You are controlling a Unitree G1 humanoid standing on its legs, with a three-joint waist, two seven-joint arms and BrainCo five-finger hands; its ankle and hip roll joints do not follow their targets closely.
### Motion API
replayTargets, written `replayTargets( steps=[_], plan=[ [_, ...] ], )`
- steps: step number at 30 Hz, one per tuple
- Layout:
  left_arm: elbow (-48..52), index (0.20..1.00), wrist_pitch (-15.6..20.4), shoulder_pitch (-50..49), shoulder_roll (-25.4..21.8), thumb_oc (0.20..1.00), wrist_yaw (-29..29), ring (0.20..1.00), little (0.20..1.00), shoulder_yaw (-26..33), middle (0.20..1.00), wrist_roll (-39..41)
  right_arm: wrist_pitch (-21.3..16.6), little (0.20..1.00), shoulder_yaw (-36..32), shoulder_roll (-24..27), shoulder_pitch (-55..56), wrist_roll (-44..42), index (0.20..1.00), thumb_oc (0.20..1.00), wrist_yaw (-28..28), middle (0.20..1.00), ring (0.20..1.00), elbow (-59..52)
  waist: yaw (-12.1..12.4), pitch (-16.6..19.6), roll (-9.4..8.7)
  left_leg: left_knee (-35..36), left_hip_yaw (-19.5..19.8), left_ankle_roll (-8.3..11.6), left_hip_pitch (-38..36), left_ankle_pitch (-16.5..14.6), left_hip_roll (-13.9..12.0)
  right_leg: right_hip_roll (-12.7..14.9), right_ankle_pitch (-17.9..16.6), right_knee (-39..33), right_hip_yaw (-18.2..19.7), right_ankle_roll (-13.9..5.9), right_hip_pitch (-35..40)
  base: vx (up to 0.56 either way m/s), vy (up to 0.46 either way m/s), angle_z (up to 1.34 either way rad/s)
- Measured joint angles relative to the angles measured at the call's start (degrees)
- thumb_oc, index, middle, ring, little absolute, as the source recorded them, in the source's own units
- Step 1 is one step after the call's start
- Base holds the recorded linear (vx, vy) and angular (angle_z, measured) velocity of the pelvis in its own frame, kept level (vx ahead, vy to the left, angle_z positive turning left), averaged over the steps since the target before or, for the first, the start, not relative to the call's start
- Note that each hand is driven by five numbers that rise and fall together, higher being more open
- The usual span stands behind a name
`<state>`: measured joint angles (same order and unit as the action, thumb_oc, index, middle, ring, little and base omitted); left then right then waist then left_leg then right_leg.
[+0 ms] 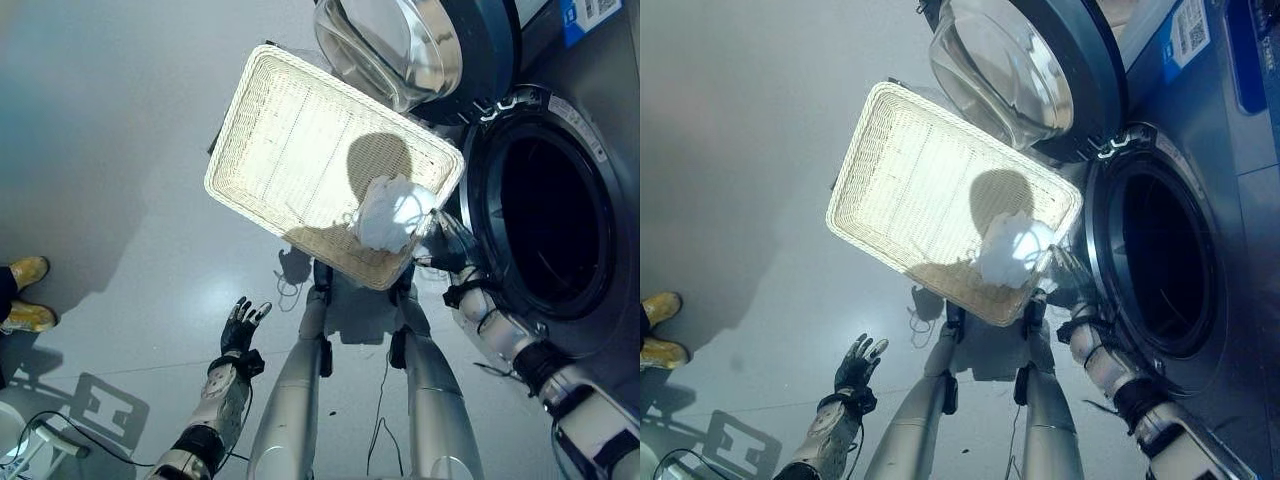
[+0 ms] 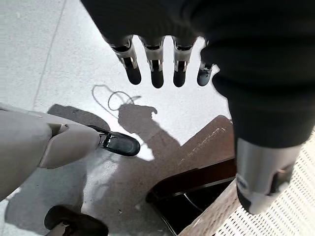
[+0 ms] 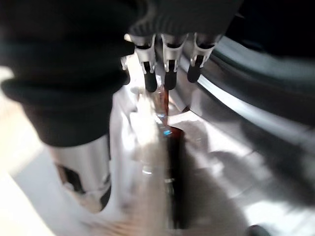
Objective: Put the clothes into the washing machine.
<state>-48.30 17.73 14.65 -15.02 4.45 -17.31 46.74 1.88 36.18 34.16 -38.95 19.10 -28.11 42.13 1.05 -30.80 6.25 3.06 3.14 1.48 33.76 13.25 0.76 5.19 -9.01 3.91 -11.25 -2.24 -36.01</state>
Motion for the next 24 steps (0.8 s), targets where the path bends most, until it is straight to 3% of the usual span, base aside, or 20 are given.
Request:
replayTargets(
  steps=[5,9,17,20,21,24],
  plan=[
    [-0.24,1.0,-0.58,1.63,-0.9,1.0,-1.08,1.0,1.0,-1.9,1.0,-0.51,3.74,1.0,1.67,-2.7,-10.04,0.61,1.0,1.0,5.09,1.0,1.0,10.5,2.59,0.07,0.1,-0.92,1.84,1.4,0.66,0.04,-1.16,-1.02,0.88,1.52,-1.41,0.93,-0.28,0.02,-0.071,0.09],
    [-0.25,1.0,-1.18,1.4,-0.97,1.0,-1.01,1.0,1.0,-2.98,1.0,-1.01,6.17,1.0,2.79,-1.92,-10.69,0.61,1.0,1.0,6.7,1.0,1.0,10.82,3.49,0.09,0.12,-2.42,4.0,2.02,2.19,-0.46,-1.79,-1.72,2.32,3.58,-2.34,2.34,-1.0,0.02,-0.044,0.22],
    [0.54,1.0,-1.98,1.47,-1.05,1.0,-0.89,1.0,1.0,-3.44,1.0,-1.05,8.24,1.0,2.82,-2.01,-10.88,-1.25,1.0,1.0,7.98,1.0,1.0,9.66,4.59,0.14,0.13,-2.73,4.03,2.96,4.12,-0.4,-2.33,-1.95,3.36,5.35,-2.59,2.88,-3.59,0.0,-0.003,0.01],
    [2.01,1.0,-2.22,1.57,-1.06,1.0,-0.52,1.0,1.0,-3.44,1.0,-1.08,8.41,1.0,0.35,-2.29,-8.77,-15.2,1.0,1.0,7.44,1.0,1.0,7.25,4.53,0.13,0.12,-2.72,3.99,2.91,3.99,-0.35,-2.27,-1.87,3.74,5.77,-2.59,2.72,-3.63,0.0,0.024,0.02],
    [2.01,1.0,-2.22,1.57,-1.06,1.0,-0.52,1.0,1.0,-3.44,1.0,-1.08,8.41,1.0,0.35,-2.29,-8.77,-15.2,1.0,1.0,7.44,1.0,1.0,7.25,4.53,0.13,0.12,-2.72,3.99,2.91,3.99,-0.35,-2.27,-1.87,3.74,5.77,-2.59,2.72,-3.63,0.01,0.05,0.09],
    [4.6,1.0,-2.27,1.62,-1.02,1.0,0.26,1.0,1.0,-3.45,1.0,-1.12,5.02,1.0,-9.87,-4.64,-0.2,-28.93,1.0,1.0,5.63,1.0,1.0,1.18,3.66,0.12,0.09,-3.44,3.22,2.68,3.79,-0.35,-1.88,-1.06,6.12,9.08,-2.62,2.59,-3.94,0.0,0.067,0.19]
  ],
)
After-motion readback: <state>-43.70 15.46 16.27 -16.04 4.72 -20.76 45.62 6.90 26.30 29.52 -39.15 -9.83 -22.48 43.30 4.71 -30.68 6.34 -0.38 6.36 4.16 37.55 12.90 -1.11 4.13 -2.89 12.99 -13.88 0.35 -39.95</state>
